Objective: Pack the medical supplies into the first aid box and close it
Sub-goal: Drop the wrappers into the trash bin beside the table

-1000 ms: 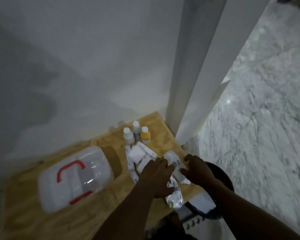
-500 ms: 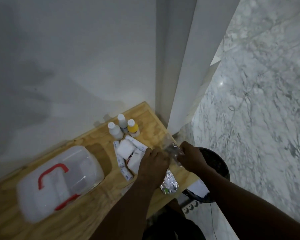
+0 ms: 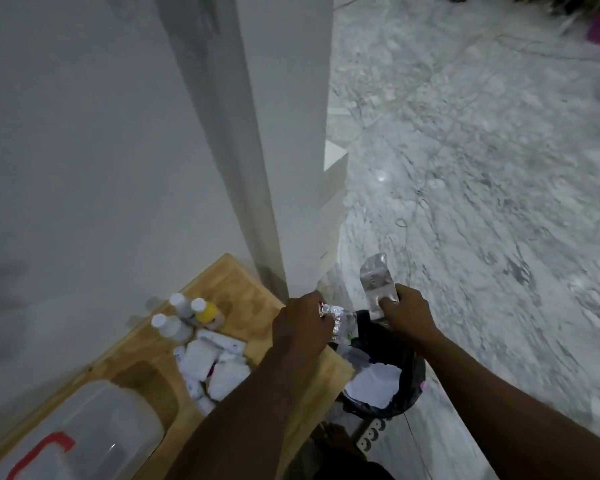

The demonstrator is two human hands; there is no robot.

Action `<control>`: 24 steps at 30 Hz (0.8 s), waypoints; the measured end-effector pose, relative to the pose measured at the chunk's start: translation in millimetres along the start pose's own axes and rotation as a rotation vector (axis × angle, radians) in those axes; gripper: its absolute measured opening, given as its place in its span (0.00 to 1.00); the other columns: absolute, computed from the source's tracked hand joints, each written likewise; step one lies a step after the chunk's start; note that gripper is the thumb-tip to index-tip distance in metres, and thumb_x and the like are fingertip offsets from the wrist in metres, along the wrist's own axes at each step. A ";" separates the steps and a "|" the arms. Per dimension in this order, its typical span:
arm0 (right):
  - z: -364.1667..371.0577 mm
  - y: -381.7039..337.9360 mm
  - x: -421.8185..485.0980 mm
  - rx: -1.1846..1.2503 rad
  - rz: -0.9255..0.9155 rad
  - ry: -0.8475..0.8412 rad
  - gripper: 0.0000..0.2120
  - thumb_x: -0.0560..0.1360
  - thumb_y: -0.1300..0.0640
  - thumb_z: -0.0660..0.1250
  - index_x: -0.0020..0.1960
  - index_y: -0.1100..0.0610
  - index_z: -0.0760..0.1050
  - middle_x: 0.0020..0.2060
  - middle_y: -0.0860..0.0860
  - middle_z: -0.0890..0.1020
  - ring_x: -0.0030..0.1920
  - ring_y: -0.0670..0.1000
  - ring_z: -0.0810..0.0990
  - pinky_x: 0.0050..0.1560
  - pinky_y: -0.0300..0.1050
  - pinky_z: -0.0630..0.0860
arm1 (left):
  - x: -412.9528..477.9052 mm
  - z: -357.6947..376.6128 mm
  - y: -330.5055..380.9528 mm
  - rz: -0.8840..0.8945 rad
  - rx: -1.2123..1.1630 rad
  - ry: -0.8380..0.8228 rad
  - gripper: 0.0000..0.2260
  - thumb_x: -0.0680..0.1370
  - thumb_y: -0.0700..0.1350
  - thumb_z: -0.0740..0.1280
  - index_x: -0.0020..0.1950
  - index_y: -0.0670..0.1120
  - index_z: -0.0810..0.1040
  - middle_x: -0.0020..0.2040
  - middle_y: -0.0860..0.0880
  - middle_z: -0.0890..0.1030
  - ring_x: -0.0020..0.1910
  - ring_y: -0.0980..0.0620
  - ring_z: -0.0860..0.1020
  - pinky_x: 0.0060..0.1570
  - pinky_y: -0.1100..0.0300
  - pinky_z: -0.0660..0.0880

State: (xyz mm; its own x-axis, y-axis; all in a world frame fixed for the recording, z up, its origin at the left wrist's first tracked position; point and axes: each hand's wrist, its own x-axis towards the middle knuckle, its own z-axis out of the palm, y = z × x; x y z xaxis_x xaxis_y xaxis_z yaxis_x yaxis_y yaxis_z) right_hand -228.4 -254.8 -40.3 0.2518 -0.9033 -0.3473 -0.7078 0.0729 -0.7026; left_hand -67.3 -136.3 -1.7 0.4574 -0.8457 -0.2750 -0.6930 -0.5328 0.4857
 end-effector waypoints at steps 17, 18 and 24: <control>71.7 246.4 72.1 -0.004 0.230 0.059 0.10 0.71 0.60 0.66 0.40 0.68 0.72 0.33 0.59 0.77 0.32 0.52 0.71 0.34 0.47 0.64 | 66.9 231.9 39.3 -0.157 0.023 -0.221 0.10 0.76 0.36 0.67 0.38 0.45 0.69 0.46 0.44 0.79 0.49 0.43 0.81 0.37 0.55 0.72; 78.5 255.6 75.3 -0.003 0.217 0.065 0.10 0.71 0.60 0.66 0.40 0.68 0.72 0.33 0.60 0.76 0.31 0.52 0.70 0.33 0.47 0.63 | 65.1 240.9 35.5 -0.162 0.010 -0.200 0.10 0.77 0.37 0.67 0.39 0.45 0.68 0.47 0.44 0.79 0.49 0.43 0.81 0.37 0.55 0.72; 118.4 301.5 86.9 0.015 0.144 0.059 0.13 0.72 0.61 0.66 0.35 0.60 0.63 0.30 0.56 0.69 0.29 0.51 0.66 0.31 0.46 0.59 | 58.5 306.2 -4.9 -0.219 -0.085 -0.087 0.03 0.77 0.38 0.64 0.45 0.44 0.72 0.50 0.44 0.80 0.50 0.43 0.80 0.39 0.55 0.72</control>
State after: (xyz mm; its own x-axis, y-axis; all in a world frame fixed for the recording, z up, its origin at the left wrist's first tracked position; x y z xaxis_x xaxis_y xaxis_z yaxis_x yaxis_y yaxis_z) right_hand -341.7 -261.3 -355.8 0.1088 -0.9063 -0.4084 -0.7240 0.2093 -0.6573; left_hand -207.8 -192.8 -274.2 0.5397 -0.7116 -0.4499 -0.5313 -0.7024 0.4736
